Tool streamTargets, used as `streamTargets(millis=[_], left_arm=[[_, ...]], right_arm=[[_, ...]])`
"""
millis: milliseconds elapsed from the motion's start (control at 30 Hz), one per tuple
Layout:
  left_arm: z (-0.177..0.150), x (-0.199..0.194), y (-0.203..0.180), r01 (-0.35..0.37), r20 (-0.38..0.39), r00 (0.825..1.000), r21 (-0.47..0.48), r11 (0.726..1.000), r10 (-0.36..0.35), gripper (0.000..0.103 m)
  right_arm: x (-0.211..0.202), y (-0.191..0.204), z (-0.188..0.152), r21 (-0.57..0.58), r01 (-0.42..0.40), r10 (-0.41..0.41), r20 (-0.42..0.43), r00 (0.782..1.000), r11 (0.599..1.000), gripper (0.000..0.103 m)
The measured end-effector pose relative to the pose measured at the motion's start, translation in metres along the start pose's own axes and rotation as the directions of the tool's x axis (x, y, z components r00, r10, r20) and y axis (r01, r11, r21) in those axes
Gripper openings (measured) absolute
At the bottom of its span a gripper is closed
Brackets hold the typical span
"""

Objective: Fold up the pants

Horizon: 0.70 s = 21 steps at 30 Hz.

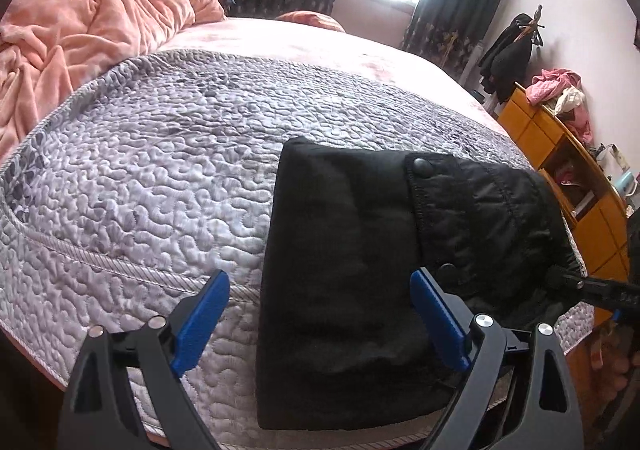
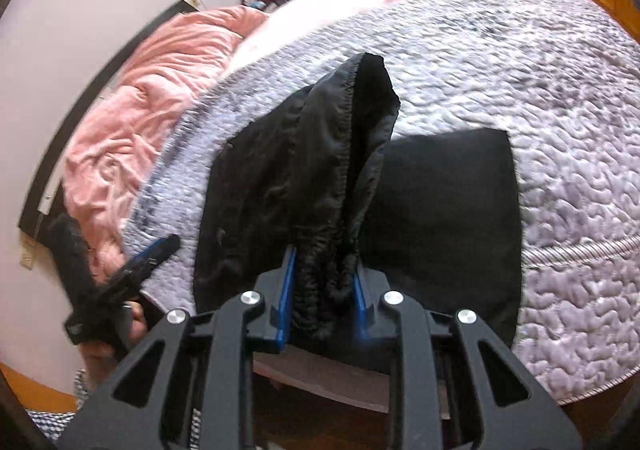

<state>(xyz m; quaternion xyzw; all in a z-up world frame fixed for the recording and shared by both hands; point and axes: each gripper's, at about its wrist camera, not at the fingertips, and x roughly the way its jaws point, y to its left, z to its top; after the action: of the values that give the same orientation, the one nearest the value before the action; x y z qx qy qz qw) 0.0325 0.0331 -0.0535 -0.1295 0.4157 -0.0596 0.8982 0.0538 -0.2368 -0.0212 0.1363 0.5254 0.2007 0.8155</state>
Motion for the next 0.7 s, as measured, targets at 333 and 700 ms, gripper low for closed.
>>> streamTargets(millis=[333,700], left_arm=[[-0.008,0.012,-0.002,-0.008,-0.05,0.999,-0.012,1.0,0.007,0.098],[-0.009,0.013,-0.002,-0.017,-0.061,0.998,-0.012,1.0,0.016,0.099]], right_arm=[[0.053,-0.007,-0.024,-0.017,0.092,-0.094,-0.115,0.989,0.996,0.03],[0.024,-0.011,0.008,0.002,0.08,-0.08,-0.033,0.996,0.997,0.064]])
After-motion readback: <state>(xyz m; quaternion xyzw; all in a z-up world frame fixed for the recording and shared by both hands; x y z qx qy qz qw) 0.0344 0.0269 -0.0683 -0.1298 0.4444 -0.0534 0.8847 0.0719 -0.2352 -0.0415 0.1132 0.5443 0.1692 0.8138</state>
